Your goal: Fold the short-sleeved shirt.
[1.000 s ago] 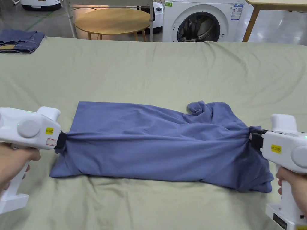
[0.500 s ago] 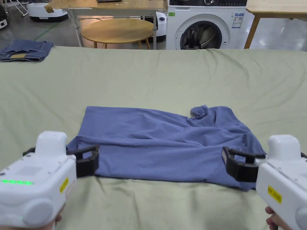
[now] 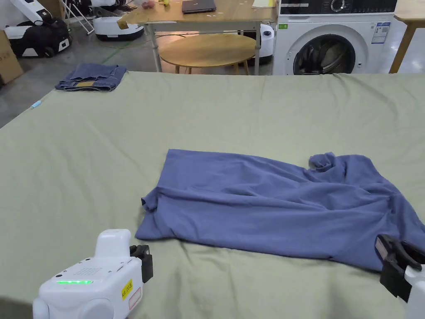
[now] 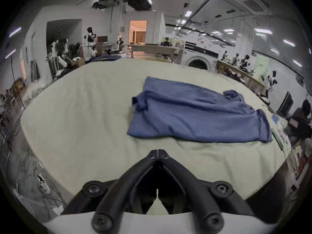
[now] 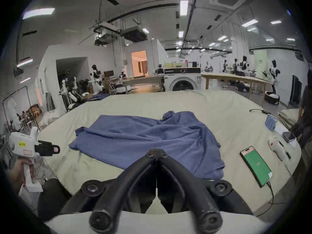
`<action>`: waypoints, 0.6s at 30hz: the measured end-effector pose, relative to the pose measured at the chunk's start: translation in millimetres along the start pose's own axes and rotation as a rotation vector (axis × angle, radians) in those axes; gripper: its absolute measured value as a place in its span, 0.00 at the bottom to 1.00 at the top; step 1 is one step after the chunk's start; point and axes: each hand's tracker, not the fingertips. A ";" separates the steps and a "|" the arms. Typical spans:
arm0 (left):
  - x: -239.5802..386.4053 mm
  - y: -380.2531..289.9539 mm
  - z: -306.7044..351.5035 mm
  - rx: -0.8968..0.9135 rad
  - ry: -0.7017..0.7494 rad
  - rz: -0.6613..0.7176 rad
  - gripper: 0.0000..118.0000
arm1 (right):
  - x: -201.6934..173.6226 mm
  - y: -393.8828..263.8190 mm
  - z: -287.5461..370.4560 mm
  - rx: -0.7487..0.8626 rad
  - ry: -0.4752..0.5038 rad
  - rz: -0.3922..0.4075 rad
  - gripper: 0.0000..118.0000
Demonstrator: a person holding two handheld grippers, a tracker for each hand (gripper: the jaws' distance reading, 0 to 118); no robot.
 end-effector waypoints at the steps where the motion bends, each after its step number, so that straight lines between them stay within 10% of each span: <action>1: -3.0 2.0 -7.3 -0.004 -0.005 -0.001 0.00 | 5.6 0.0 -2.0 -0.008 -0.012 0.000 0.00; 3: -5.4 11.7 -17.2 -0.016 0.028 0.004 0.03 | 13.1 -3.4 -0.5 -0.020 -0.033 0.003 0.00; 4: -7.6 16.1 -24.3 -0.034 0.062 -0.001 0.29 | 16.8 -4.6 0.8 -0.025 -0.040 0.005 0.00; 5: -10.1 20.8 -32.2 -0.034 0.073 0.003 0.80 | 22.2 -4.2 1.2 -0.033 -0.052 0.008 0.00; 6: -13.6 25.2 -41.7 -0.034 0.075 0.009 0.99 | 26.6 -5.4 2.6 -0.038 -0.067 0.012 0.00; 14: -22.2 47.5 -109.2 -0.153 0.146 -0.063 0.91 | 70.7 -7.3 3.4 -0.088 -0.185 -0.030 0.00; 18: -3.2 42.3 -115.6 -0.156 0.168 -0.206 0.59 | 91.8 -9.3 -14.3 -0.170 -0.249 -0.040 0.00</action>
